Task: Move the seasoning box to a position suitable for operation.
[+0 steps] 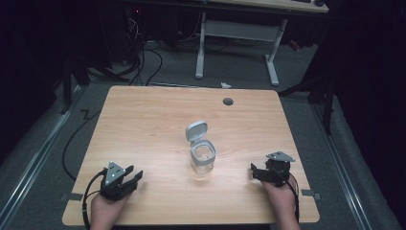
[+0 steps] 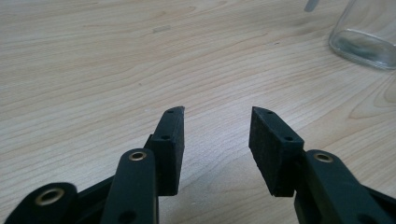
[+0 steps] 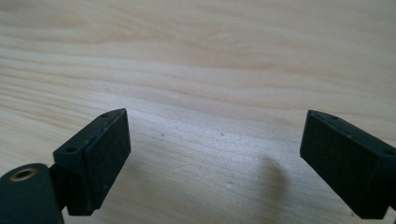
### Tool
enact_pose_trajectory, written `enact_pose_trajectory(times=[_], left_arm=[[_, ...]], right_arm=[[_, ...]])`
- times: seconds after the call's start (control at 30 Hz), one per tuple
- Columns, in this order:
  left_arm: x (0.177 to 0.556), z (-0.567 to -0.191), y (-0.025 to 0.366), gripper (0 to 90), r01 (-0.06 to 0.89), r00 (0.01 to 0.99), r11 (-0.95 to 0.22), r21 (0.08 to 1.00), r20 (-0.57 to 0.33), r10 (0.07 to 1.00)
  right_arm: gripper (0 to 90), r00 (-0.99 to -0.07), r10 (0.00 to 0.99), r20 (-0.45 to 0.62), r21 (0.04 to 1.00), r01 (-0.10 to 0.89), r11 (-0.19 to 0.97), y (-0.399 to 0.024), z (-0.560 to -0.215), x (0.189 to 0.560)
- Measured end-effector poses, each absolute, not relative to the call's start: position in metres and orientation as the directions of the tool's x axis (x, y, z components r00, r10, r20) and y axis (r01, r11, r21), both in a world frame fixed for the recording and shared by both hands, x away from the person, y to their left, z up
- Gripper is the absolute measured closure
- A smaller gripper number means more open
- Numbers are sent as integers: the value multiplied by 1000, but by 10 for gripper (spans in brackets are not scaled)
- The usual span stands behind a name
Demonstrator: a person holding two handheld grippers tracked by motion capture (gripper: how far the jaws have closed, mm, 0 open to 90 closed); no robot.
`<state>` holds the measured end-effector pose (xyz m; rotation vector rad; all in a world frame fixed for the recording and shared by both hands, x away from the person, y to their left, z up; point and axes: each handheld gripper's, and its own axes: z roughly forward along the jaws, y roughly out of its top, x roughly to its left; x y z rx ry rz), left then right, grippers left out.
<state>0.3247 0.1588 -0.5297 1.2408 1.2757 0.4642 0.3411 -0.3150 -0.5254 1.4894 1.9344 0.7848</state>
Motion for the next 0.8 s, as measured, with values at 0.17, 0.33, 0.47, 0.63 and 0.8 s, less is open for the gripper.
enact_pose_trajectory(times=[0.17, 0.33, 0.47, 0.63, 0.8], left_arm=[[326, -528, 153, 562, 350, 319, 351, 868, -463, 827], [325, -528, 146, 580, 352, 340, 329, 877, -447, 828], [324, -527, 146, 582, 358, 348, 336, 871, -458, 818], [322, -526, 146, 580, 356, 359, 336, 872, -460, 812], [322, -530, 144, 564, 361, 365, 326, 873, -455, 813]], right_arm=[[151, -278, 960, -31, 794, 577, 192, -309, -515, 328], [407, -320, 947, 20, 824, 541, 166, -302, -508, 317], [697, -356, 934, 4, 839, 510, 191, -286, -505, 317], [838, -390, 921, 11, 838, 506, 204, -270, -507, 323], [882, -414, 910, 6, 817, 527, 234, -250, -508, 336]])
